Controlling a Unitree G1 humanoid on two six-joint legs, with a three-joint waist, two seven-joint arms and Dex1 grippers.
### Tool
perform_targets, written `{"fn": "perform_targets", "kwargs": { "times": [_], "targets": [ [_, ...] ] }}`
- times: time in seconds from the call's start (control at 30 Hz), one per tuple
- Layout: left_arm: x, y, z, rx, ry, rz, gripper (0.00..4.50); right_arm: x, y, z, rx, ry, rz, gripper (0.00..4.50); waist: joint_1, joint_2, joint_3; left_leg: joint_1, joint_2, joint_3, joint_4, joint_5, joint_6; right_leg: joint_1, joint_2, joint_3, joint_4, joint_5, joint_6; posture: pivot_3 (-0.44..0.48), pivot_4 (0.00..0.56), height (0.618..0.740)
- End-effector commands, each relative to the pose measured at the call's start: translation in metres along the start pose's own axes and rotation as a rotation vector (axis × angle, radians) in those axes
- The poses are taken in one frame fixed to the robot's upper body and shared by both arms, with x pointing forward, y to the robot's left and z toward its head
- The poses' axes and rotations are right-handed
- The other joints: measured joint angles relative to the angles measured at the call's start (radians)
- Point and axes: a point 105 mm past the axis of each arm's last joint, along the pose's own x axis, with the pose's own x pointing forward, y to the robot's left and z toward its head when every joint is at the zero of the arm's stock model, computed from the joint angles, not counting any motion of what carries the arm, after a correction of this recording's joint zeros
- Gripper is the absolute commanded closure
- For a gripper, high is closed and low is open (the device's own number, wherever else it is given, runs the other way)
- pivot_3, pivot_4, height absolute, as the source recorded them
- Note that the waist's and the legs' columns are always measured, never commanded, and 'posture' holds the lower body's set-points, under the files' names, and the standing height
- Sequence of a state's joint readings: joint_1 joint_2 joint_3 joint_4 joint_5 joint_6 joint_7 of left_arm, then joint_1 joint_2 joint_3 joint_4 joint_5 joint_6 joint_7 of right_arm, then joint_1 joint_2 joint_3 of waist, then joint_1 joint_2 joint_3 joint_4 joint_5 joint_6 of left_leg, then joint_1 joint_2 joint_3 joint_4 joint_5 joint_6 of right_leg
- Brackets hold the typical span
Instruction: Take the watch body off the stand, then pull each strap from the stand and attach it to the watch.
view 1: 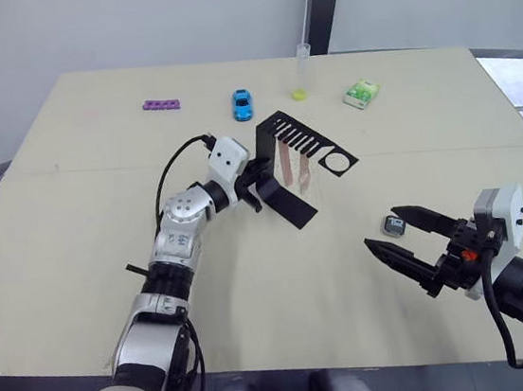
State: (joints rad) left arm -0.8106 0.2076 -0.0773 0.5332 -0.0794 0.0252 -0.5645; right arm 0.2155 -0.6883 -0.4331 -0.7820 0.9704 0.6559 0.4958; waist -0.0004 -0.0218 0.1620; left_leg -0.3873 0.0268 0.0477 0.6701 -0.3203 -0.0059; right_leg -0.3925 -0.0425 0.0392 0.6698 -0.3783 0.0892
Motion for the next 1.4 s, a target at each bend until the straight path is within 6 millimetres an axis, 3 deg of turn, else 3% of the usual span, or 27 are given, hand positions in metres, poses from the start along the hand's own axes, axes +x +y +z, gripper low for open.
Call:
{"fn": "perform_targets", "kwargs": {
  "times": [0.03, 0.2, 0.47, 0.67, 0.77, 1.17, 1.3, 1.4],
  "targets": [
    [0.001, -0.008, 0.019, 0.017, -0.059, 0.010, 4.46, 0.002, 0.006, 0.008, -0.036, -0.032, 0.006, 0.00, 0.000, 0.000, 0.000, 0.000, 0.000, 0.000, 0.000, 0.000, 0.000, 0.000, 0.000, 0.000, 0.000, 0.000, 0.000, 0.000, 0.150, 0.740],
    [-0.003, -0.018, 0.021, -0.014, -0.067, 0.123, 4.46, 0.015, 0.007, 0.012, -0.072, -0.035, -0.036, 0.00, -0.002, 0.000, 0.000, 0.000, 0.000, 0.000, 0.001, 0.000, 0.000, 0.000, 0.000, 0.000, 0.001, 0.000, 0.000, 0.000, 0.150, 0.740],
    [-0.006, -0.034, 0.012, -0.052, -0.038, 0.277, 4.46, 0.058, 0.016, 0.018, -0.011, -0.087, -0.183, 0.00, -0.004, 0.000, 0.000, 0.000, 0.001, 0.000, 0.003, 0.000, 0.000, -0.001, 0.000, 0.000, 0.003, 0.000, 0.000, 0.000, 0.150, 0.740],
    [-0.003, -0.038, 0.011, -0.075, -0.035, 0.305, 4.46, 0.080, -0.007, 0.020, -0.017, -0.107, -0.378, 0.00, -0.003, 0.000, 0.000, -0.002, 0.000, -0.001, 0.006, -0.001, 0.001, -0.001, -0.001, 0.000, 0.004, 0.000, 0.000, 0.000, 0.150, 0.740],
    [-0.003, -0.040, 0.010, -0.073, -0.032, 0.306, 4.46, 0.092, -0.001, 0.019, -0.045, -0.102, -0.351, 0.00, -0.004, 0.000, 0.000, -0.002, 0.000, 0.000, 0.007, -0.001, 0.002, -0.001, -0.002, 0.000, 0.005, 0.000, 0.000, 0.000, 0.150, 0.740],
    [-0.004, -0.039, 0.011, -0.069, -0.028, 0.315, 4.46, 0.128, -0.010, 0.017, -0.081, -0.119, -0.399, 0.00, -0.007, 0.000, 0.000, -0.002, 0.000, 0.000, 0.008, -0.001, 0.002, -0.001, -0.002, -0.001, 0.005, 0.000, 0.000, 0.000, 0.150, 0.740],
    [-0.005, -0.040, 0.008, -0.070, -0.019, 0.315, 4.50, 0.138, -0.008, 0.020, -0.086, -0.139, -0.385, 1.32, -0.010, 0.000, 0.000, -0.002, 0.000, 0.000, 0.008, -0.001, 0.002, -0.002, -0.002, -0.001, 0.005, 0.000, 0.000, 0.000, 0.150, 0.740],
    [-0.006, -0.040, 0.008, -0.070, -0.015, 0.316, 4.50, 0.140, -0.006, 0.022, -0.094, -0.151, -0.380, 2.92, -0.010, 0.000, 0.000, -0.002, 0.000, 0.000, 0.008, -0.001, 0.002, -0.002, -0.002, -0.001, 0.005, 0.000, 0.000, 0.000, 0.150, 0.740]
  ]
}}
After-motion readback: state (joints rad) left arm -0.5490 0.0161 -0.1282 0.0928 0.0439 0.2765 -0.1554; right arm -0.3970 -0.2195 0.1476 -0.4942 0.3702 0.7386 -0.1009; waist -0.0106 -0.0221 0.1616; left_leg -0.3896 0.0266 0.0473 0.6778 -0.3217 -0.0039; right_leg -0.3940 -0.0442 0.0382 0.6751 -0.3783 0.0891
